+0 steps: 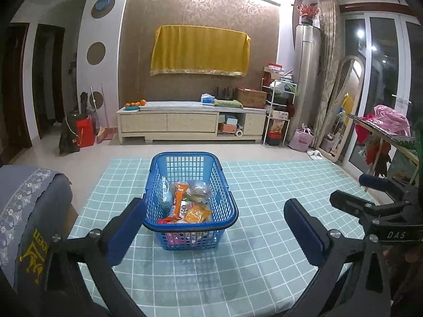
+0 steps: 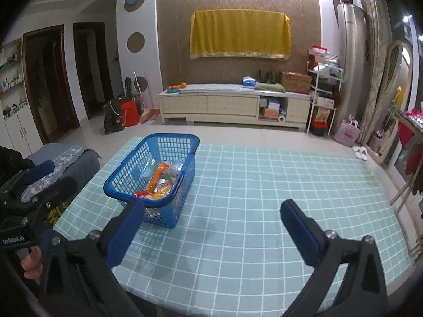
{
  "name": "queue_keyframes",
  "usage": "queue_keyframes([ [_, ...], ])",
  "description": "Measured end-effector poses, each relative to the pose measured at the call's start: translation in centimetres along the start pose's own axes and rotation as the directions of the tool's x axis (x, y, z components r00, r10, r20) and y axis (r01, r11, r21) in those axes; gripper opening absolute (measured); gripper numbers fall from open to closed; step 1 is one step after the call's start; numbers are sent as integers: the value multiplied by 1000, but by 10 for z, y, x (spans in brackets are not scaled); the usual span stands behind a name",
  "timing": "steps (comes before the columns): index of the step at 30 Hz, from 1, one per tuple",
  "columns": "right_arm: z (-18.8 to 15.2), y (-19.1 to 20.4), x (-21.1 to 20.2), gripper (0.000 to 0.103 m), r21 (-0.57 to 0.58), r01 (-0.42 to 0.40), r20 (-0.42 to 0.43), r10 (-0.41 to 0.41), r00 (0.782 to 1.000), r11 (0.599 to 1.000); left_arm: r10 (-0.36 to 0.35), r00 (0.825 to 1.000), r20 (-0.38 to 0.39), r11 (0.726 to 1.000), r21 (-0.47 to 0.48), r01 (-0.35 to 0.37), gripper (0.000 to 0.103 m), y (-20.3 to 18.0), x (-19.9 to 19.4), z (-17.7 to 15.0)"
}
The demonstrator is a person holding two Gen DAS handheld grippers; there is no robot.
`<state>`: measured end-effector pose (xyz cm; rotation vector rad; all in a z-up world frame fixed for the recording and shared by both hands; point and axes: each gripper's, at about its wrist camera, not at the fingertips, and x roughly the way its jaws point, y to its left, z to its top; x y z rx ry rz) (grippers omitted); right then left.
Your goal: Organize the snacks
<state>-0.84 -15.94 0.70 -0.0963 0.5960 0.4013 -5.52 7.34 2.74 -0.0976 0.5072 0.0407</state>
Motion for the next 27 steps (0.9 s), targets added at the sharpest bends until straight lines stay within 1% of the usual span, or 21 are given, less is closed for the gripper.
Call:
queue_keyframes([
  [3, 0, 2, -8, 103, -8, -8, 19, 8, 1000, 1000, -10, 1000, 7, 1000, -14, 10, 103, 0, -3, 1],
  [7, -1, 4, -14, 103, -6, -15, 37, 15, 999, 1000, 3, 1000, 16, 1000, 3, -3, 103, -4, -8, 1],
  [10, -1, 5, -15, 103, -7, -14, 38, 14, 999, 1000, -6, 1000, 18, 1000, 4, 6, 103, -6, -10, 1],
  [14, -2, 5, -20, 103, 5, -22, 44, 21, 999, 1000, -5, 1000, 19, 1000, 31, 4, 103, -10, -10, -1],
  [27, -4, 8, -27, 103, 8, -50, 48, 49, 998, 999, -14, 1000, 5, 999, 37, 14, 103, -17, -11, -3],
])
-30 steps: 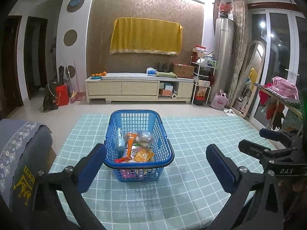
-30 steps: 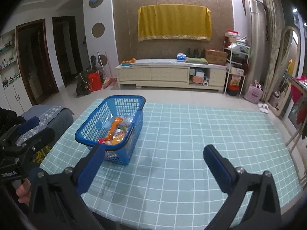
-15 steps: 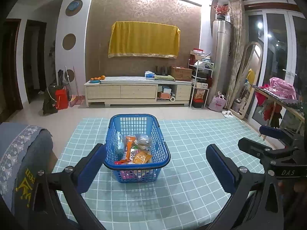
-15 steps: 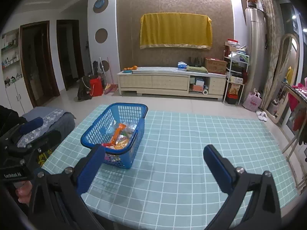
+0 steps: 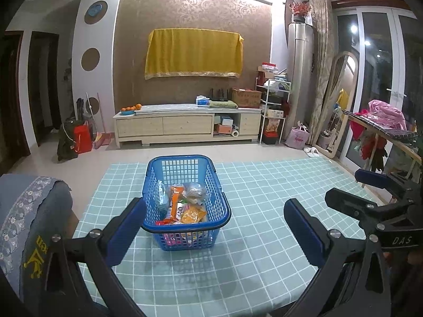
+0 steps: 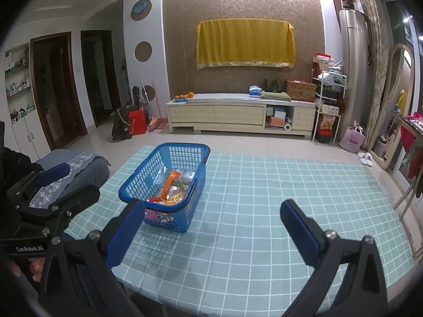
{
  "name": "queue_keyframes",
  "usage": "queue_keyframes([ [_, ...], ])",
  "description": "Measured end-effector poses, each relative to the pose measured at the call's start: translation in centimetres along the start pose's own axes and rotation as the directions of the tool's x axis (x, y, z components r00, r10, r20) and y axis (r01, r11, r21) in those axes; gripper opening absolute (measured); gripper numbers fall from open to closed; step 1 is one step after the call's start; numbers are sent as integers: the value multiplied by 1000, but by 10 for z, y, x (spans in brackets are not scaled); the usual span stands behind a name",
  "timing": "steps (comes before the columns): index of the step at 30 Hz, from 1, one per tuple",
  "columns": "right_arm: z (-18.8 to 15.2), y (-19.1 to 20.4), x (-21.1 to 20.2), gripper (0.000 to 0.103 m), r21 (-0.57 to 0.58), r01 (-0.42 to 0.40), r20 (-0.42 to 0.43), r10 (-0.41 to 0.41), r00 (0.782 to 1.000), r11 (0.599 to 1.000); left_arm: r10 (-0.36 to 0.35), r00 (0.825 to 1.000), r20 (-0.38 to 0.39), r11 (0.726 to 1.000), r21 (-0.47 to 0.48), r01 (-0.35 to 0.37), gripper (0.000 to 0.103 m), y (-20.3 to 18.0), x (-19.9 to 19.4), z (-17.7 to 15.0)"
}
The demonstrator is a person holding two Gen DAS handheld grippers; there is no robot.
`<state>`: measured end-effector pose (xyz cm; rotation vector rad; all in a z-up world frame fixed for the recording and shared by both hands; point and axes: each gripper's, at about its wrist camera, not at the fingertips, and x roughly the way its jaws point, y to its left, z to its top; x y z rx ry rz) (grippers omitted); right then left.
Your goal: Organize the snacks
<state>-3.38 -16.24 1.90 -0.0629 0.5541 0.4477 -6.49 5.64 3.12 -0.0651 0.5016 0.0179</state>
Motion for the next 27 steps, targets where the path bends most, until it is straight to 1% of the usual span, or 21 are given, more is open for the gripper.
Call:
queue_keyframes([
  [11, 1, -1, -2, 103, 0, 0, 2, 0, 1000, 1000, -13, 1000, -5, 1000, -8, 13, 103, 2, -4, 0],
  [18, 2, 0, -2, 103, -2, -4, 2, 4, 1000, 1000, -11, 1000, 0, 1000, 4, 11, 103, 2, -7, 1],
  [20, 3, 1, -3, 103, -7, -6, 3, 6, 1000, 1000, 1, 1000, 0, 1000, 13, -1, 103, 2, -7, 2],
  [27, 3, 1, -5, 103, -9, -12, 2, 12, 1000, 1000, 1, 1000, 3, 1000, 6, -1, 103, 4, -9, 3],
])
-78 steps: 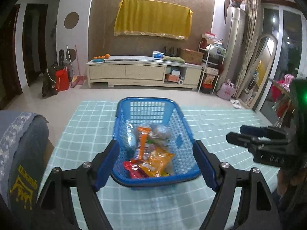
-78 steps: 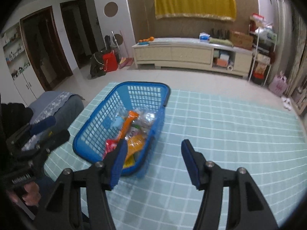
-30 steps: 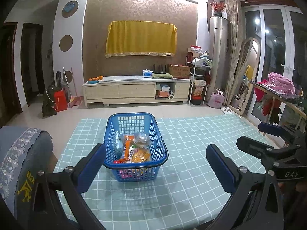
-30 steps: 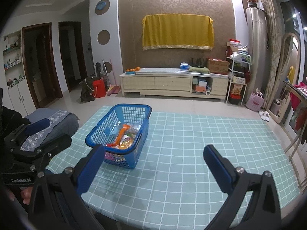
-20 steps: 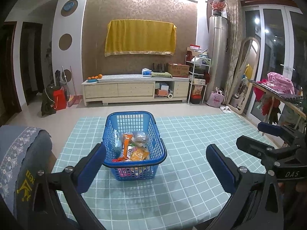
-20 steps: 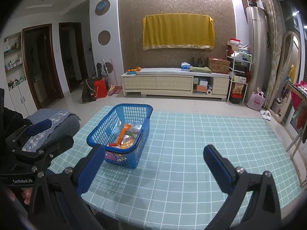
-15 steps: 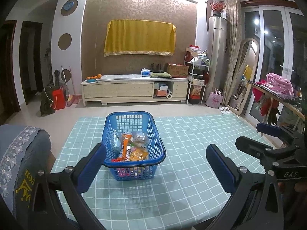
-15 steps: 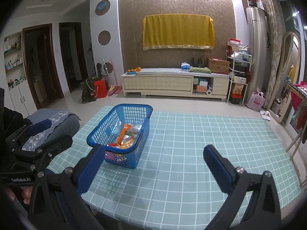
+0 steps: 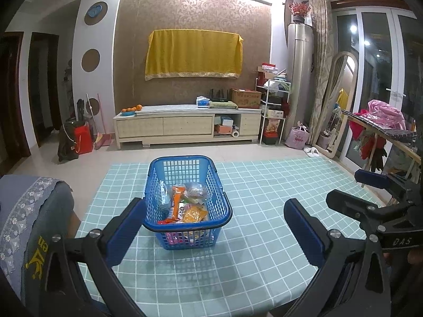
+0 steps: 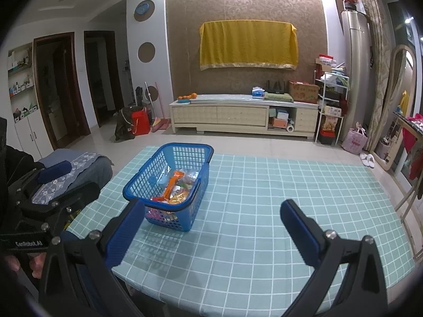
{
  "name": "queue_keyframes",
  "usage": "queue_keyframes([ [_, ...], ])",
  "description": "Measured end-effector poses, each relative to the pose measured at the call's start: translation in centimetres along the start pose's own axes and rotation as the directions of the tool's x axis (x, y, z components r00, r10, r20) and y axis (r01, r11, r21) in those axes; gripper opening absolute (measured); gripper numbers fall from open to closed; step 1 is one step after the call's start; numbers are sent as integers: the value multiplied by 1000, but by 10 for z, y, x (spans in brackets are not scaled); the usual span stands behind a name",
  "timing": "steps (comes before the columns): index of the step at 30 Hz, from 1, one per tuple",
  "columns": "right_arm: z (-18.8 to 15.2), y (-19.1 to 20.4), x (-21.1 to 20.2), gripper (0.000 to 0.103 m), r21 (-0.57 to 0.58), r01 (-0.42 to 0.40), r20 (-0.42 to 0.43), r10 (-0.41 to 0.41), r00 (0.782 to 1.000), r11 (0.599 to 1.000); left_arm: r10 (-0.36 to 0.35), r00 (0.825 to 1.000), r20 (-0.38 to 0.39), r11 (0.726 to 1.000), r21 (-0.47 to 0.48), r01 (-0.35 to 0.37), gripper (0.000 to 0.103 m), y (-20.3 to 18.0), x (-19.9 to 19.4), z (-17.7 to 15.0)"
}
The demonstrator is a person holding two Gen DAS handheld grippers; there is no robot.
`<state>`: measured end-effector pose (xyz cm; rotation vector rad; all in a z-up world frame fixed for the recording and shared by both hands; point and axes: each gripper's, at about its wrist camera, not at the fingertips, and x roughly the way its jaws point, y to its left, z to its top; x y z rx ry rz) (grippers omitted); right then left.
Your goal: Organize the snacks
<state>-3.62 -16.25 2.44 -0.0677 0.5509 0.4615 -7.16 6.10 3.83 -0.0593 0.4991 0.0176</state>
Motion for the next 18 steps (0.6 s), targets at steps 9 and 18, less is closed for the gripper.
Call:
queue_keyframes([
  [9, 1, 1, 0, 103, -3, 1, -5, -1, 1000, 1000, -17, 1000, -10, 1000, -4, 17, 103, 0, 1, 0],
  [18, -1, -1, 1, 103, 1, 3, -7, -3, 1000, 1000, -14, 1000, -7, 1000, 5, 14, 103, -2, -1, 0],
])
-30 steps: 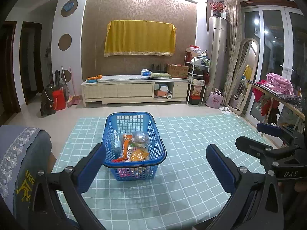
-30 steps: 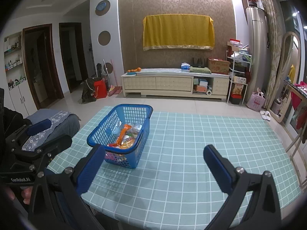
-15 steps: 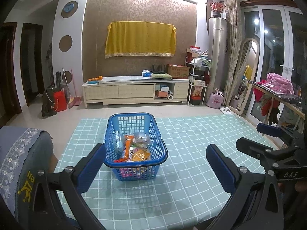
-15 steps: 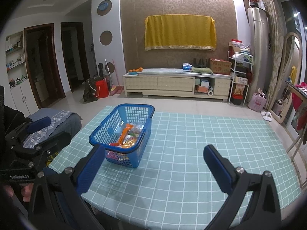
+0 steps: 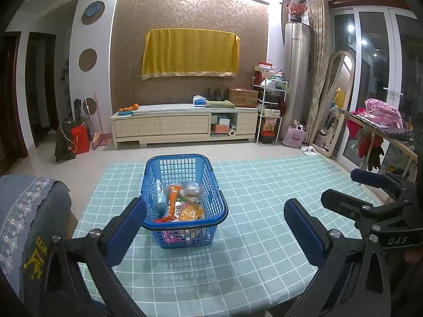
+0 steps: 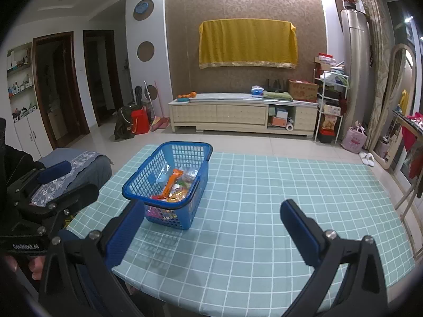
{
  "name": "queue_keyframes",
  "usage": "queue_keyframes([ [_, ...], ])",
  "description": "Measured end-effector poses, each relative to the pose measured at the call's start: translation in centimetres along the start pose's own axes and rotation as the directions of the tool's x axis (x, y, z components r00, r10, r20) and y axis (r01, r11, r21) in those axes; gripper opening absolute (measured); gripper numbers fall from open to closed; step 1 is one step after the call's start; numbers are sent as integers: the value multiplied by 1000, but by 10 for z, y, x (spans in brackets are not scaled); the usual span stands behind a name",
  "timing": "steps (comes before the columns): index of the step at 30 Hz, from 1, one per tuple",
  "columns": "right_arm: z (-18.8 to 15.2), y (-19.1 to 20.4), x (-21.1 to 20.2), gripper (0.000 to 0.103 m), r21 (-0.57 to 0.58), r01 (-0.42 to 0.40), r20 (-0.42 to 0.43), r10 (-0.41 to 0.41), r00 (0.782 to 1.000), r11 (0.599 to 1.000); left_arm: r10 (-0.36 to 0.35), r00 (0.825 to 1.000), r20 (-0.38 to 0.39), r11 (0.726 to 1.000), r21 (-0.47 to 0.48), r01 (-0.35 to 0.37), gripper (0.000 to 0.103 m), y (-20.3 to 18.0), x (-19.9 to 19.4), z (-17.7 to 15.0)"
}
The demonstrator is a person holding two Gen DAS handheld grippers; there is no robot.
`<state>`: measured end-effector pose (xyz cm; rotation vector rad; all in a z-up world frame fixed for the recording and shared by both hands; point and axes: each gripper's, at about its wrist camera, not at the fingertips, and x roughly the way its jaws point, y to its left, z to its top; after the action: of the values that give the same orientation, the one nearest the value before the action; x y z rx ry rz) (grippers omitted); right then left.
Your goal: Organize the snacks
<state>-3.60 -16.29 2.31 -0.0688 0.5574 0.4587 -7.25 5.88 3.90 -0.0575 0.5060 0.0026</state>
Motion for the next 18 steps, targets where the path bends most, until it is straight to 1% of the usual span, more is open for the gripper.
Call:
queue_keyframes([
  [18, -2, 2, -1, 103, 4, 3, 5, -3, 1000, 1000, 3, 1000, -8, 1000, -5, -3, 103, -1, 0, -2],
])
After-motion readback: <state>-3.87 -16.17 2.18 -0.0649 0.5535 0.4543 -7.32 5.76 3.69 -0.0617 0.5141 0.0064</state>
